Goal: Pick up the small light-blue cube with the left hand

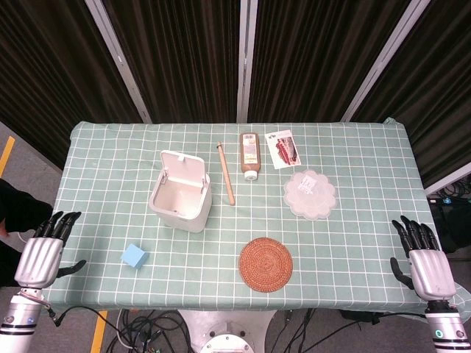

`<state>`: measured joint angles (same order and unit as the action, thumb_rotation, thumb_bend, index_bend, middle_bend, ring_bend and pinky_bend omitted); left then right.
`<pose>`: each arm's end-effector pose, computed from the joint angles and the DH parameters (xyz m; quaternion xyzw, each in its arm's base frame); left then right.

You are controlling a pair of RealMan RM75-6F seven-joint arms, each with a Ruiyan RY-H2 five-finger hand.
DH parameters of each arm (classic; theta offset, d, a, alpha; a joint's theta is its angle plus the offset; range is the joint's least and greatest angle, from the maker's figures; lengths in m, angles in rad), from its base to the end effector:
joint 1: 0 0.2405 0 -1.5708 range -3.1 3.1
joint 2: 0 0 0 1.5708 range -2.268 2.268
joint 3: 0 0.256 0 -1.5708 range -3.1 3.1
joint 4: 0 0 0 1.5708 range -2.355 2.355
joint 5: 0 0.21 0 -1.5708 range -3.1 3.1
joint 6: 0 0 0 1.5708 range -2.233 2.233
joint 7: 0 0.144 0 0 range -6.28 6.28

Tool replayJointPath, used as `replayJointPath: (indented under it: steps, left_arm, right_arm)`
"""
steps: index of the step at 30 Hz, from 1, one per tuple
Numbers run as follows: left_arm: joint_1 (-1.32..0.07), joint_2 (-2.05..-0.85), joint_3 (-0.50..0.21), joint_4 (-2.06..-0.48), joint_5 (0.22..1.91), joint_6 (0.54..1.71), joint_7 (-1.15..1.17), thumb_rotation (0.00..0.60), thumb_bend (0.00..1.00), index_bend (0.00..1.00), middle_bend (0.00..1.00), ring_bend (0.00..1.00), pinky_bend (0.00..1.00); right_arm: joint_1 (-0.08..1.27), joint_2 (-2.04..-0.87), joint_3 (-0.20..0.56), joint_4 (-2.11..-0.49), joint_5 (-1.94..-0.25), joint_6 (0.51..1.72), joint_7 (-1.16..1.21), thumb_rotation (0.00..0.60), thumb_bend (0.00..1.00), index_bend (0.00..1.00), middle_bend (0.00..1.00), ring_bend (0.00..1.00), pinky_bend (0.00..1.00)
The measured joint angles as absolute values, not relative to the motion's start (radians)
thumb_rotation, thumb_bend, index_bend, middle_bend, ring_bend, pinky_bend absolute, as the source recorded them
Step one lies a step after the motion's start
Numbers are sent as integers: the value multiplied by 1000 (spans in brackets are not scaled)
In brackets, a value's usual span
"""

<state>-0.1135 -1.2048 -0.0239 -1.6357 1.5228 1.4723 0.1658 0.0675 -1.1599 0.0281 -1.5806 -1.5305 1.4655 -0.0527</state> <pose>-0.2920 0.1827 0.1233 -0.6278 -0.3669 -0.3739 0.5757 -0.3154 -0.1710 0.1415 0.6160 -0.3850 0.3646 0.5825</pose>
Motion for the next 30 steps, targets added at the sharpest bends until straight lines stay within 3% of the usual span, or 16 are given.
replayJointPath:
  steps: [13, 23, 30]
  left_arm:
    - [-124, -1194, 0, -1655, 1555, 1443, 143, 600, 87, 91, 119, 64, 188]
    - [-185, -1221, 52, -1666, 1616, 1310, 150, 600, 85, 91, 119, 64, 188]
    - [-253, -1291, 46, -1640, 1620, 1219, 159, 600, 85, 95, 119, 64, 191]
  right_arm:
    - [67, -1157, 33, -1581, -1527, 1470, -48, 600, 359, 0, 0, 0, 0]
    - [72, -1139, 48, -1589, -1527, 1480, -44, 600, 359, 0, 0, 0, 0]
    - [75, -1142, 45, -1585, -1519, 1466, -43, 600, 360, 0, 0, 0, 0]
